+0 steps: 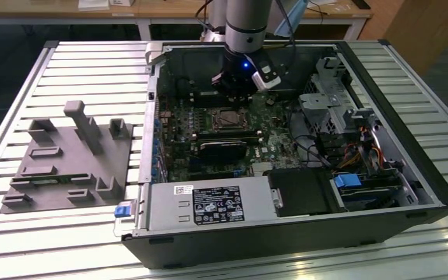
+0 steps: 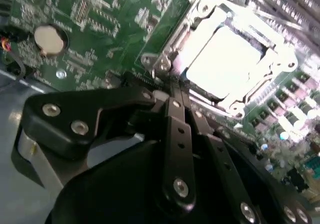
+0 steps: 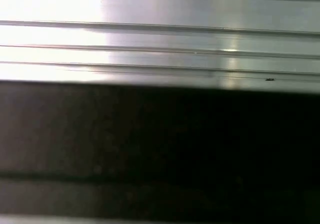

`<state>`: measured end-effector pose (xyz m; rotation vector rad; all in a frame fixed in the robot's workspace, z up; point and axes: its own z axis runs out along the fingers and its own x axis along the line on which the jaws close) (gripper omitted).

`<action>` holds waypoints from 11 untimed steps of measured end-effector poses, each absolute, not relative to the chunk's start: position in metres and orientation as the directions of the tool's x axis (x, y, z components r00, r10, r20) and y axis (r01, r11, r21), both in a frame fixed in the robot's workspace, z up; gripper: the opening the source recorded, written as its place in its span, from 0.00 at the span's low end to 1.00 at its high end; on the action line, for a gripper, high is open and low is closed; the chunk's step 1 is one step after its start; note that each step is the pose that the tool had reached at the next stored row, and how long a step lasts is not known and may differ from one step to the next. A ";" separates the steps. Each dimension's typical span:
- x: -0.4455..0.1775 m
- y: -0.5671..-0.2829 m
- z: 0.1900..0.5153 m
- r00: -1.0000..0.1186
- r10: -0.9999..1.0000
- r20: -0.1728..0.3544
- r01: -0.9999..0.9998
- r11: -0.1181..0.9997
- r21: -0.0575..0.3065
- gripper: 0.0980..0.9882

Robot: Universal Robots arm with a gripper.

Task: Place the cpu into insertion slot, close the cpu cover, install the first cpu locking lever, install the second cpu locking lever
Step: 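Install the first cpu locking lever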

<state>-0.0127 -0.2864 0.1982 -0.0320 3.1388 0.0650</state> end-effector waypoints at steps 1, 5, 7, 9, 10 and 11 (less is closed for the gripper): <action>-0.013 -0.286 0.198 -1.000 -0.020 -0.002 -0.020 0.999 0.041 0.02; -0.012 -0.286 0.197 -1.000 -0.020 -0.002 -0.020 0.999 0.039 0.02; -0.012 -0.285 0.197 -1.000 -0.020 -0.002 -0.020 0.999 0.038 0.02; -0.012 -0.284 0.197 -1.000 -0.020 -0.002 -0.020 0.999 0.038 0.02; -0.012 -0.284 0.197 -1.000 -0.020 -0.002 -0.020 0.999 0.038 0.02; -0.012 -0.283 0.197 -1.000 -0.020 -0.002 -0.020 0.999 0.038 0.02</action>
